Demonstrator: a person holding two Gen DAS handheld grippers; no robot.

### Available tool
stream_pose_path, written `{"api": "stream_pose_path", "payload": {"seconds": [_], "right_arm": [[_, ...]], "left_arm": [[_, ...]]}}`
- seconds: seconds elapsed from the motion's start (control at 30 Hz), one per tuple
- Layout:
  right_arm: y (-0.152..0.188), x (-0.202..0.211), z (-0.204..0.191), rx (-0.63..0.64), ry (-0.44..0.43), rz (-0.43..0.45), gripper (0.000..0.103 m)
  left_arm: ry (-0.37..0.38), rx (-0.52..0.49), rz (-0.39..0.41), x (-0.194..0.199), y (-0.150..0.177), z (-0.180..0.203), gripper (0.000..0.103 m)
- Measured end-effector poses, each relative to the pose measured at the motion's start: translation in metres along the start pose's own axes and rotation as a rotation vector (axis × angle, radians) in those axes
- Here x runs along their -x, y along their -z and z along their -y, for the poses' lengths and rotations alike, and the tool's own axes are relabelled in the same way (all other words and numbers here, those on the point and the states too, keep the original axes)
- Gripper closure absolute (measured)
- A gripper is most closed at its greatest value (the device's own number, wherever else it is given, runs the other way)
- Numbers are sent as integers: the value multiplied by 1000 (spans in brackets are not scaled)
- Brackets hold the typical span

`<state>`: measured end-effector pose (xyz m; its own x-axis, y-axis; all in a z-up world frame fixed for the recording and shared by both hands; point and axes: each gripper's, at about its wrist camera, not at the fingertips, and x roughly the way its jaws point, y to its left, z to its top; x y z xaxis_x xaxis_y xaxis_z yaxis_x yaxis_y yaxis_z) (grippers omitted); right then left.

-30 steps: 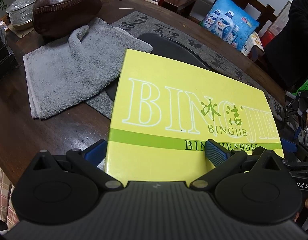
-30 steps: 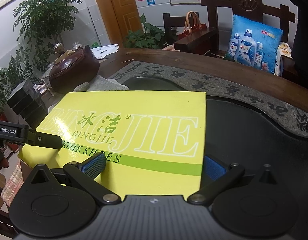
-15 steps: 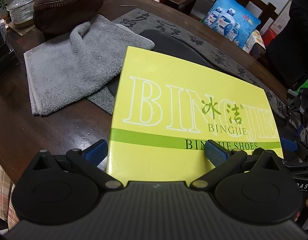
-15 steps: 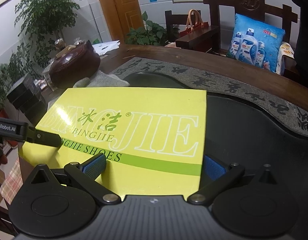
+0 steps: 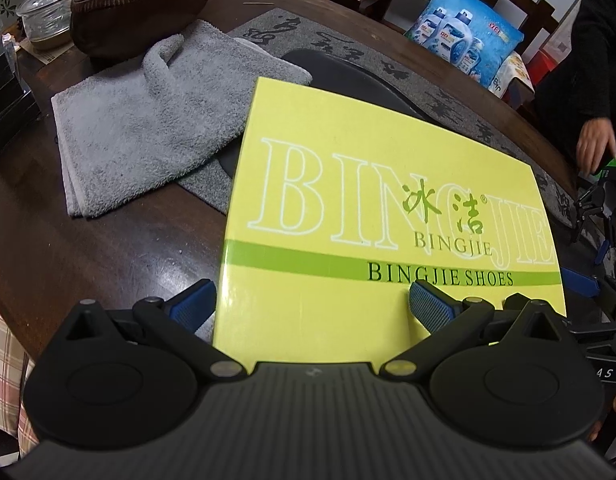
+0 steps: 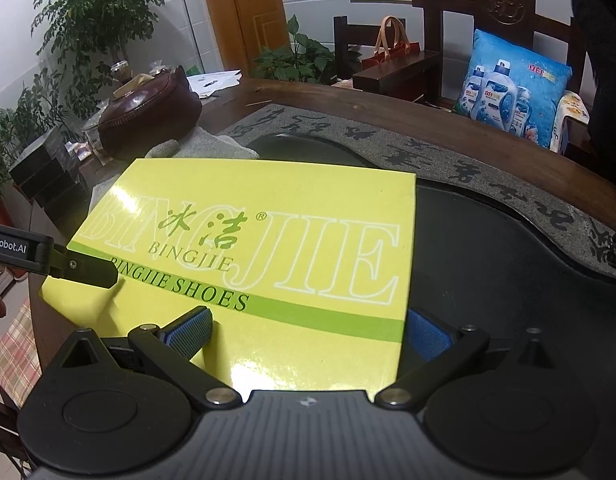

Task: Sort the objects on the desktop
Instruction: 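Press the lid down over the box rim with both grippers, then open both grippers and release the lid on the closed box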

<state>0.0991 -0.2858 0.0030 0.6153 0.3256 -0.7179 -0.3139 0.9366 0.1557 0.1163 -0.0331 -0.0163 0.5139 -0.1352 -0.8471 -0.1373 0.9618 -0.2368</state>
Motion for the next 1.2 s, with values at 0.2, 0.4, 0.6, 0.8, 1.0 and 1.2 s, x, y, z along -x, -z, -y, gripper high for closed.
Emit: {"api": "stream_pose_path", "payload": {"seconds": [0.2, 0.4, 0.6, 0.8, 1.0, 1.2], "right_arm": [[6, 3, -4, 7, 11, -4, 0], [12, 9, -8, 9, 17, -4, 0], [20, 15, -12, 10, 21, -3, 0], [30, 24, -16, 14, 28, -6, 0], [42, 33, -19, 22, 32, -10, 0], [58, 45, -21, 25, 36, -15, 0]], "left_arm": [[-7, 7, 5, 6, 9, -1, 0], [-14, 10, 17, 14, 20, -2, 0], [-32, 20, 20, 21, 32, -5, 0], [-45, 34, 15, 29, 47, -7, 0], [-58, 49, 9, 37, 61, -10, 0], [-84, 57, 3, 44, 75, -12, 0]]}}
